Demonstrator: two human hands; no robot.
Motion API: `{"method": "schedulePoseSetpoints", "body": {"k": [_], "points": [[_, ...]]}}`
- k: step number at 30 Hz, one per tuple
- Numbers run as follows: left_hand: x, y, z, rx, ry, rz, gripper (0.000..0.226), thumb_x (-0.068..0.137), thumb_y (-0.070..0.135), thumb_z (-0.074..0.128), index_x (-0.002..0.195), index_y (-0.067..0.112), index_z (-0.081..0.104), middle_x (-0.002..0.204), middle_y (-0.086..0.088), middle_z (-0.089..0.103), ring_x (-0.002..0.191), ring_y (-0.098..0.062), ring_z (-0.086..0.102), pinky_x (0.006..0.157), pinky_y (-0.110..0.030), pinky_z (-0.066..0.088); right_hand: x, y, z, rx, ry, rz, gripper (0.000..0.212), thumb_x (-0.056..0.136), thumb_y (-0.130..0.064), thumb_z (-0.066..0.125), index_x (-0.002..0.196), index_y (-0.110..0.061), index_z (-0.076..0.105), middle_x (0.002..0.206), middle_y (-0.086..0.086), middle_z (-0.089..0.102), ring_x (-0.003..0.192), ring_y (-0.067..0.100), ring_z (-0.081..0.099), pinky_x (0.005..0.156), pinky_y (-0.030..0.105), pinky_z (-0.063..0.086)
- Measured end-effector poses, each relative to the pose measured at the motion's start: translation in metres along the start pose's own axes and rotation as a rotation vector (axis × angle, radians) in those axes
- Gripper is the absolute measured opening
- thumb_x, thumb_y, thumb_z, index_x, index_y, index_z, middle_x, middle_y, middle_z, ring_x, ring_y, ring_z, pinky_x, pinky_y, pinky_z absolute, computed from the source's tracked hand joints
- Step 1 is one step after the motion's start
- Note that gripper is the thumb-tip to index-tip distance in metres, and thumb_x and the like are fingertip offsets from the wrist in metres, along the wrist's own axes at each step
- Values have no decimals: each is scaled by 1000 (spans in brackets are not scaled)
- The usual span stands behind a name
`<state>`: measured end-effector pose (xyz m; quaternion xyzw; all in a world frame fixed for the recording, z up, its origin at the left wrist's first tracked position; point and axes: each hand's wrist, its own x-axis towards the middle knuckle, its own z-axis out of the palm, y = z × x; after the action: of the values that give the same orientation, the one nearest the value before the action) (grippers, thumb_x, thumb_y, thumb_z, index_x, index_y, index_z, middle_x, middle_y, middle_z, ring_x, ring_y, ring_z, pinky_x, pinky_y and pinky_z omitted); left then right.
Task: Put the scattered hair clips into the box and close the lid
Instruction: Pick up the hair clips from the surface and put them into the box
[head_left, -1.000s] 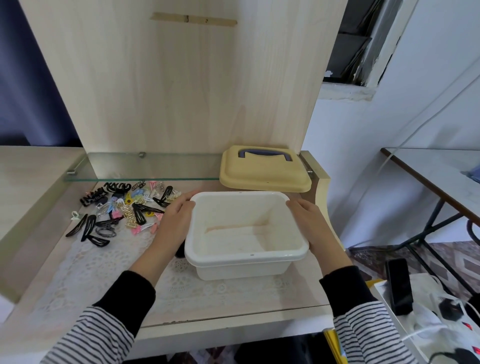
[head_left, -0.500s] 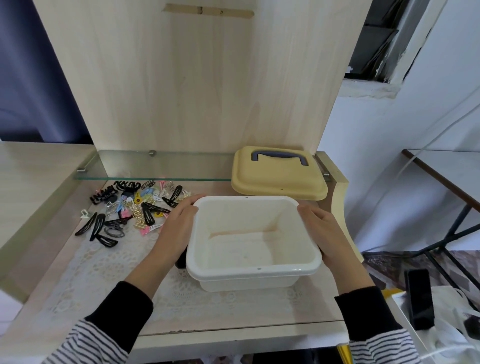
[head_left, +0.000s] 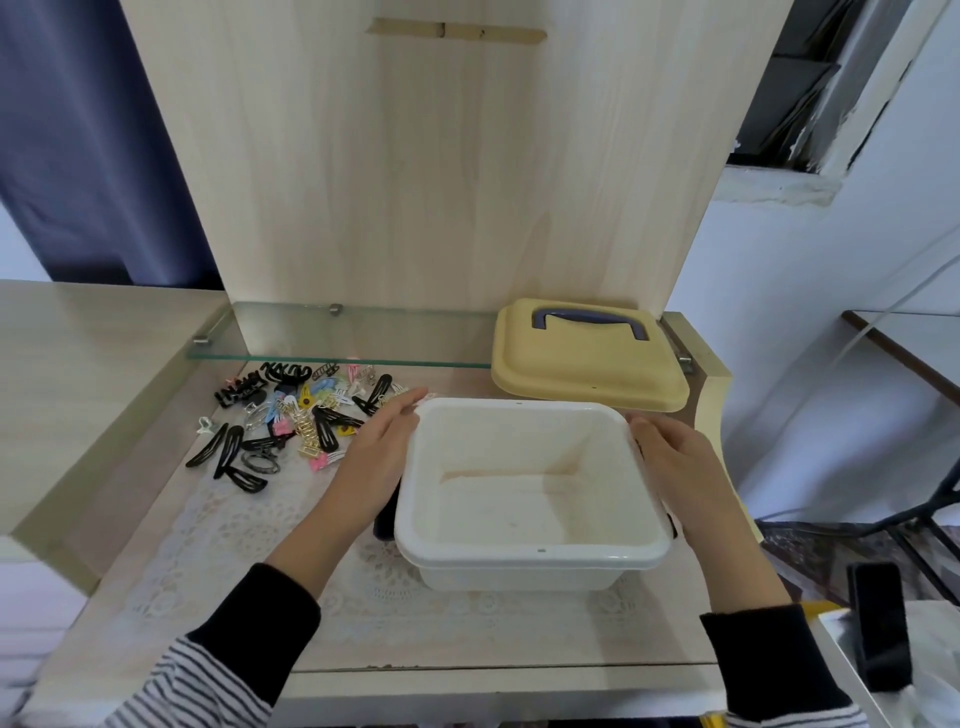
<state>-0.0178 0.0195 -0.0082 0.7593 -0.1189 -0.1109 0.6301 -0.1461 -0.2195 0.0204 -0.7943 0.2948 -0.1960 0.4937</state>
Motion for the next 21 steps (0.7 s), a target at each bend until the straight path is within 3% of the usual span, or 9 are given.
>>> {"method": "schedulePoseSetpoints", "body": {"k": [4,7,8,10,12,14,16,18,21], "points": [[-6,-12,-16,14,108,91,30,102,27,38,124,35,56,121,16,59,116,-1,51,97,-27,41,-5,-15,4,-139,160,-101,26,95,-26,46,112,-19,64,103,-5,62,98,16,54,80,28,36],[-11,-19,-34,78,268,167,29,102,19,39,122,30,57,119,13,58,101,15,51,83,-8,45,-18,-40,19,-105,313,-295,27,94,-25,47,115,-16,62,108,-4,61,102,14,54,81,22,41],[-12,-23,-41,103,327,184,29,101,18,40,120,31,57,119,13,57,103,12,52,82,-9,46,-23,-50,27,-59,345,-356,25,93,-22,49,112,-15,63,108,-4,61,101,12,54,79,18,41],[-10,-32,-59,164,436,218,28,99,21,41,117,34,57,120,14,58,109,0,53,91,-24,46,-37,-73,45,37,359,-466,21,91,-18,50,107,-15,63,104,-4,62,96,9,55,77,12,41],[-8,-39,-78,203,515,247,26,99,23,41,117,34,57,113,8,60,96,-9,59,80,-30,48,-51,-97,69,131,326,-572,19,88,-13,51,103,-13,63,99,-1,62,92,11,57,77,13,44],[-9,-45,-92,250,555,264,26,100,23,39,116,33,57,89,1,61,63,-14,54,57,-30,42,-65,-114,95,199,254,-644,19,86,-11,51,102,-11,62,96,1,62,90,13,58,78,18,46],[-12,-53,-107,306,561,282,27,101,23,38,118,31,57,76,0,57,53,-16,48,52,-30,37,-77,-125,125,221,147,-683,20,86,-11,52,103,-11,61,97,-1,60,92,10,56,79,17,45],[-15,-62,-119,335,553,307,27,100,21,40,119,31,57,86,-1,62,65,-13,53,63,-30,42,-87,-129,155,215,53,-704,21,87,-11,53,107,-11,60,100,-2,58,94,6,53,82,15,43],[-15,-76,-135,427,518,305,30,96,14,45,118,30,57,114,11,62,101,-6,57,87,-30,46,-96,-122,201,167,-33,-733,23,88,-9,52,110,-10,57,104,-1,54,96,7,49,86,16,40]]}}
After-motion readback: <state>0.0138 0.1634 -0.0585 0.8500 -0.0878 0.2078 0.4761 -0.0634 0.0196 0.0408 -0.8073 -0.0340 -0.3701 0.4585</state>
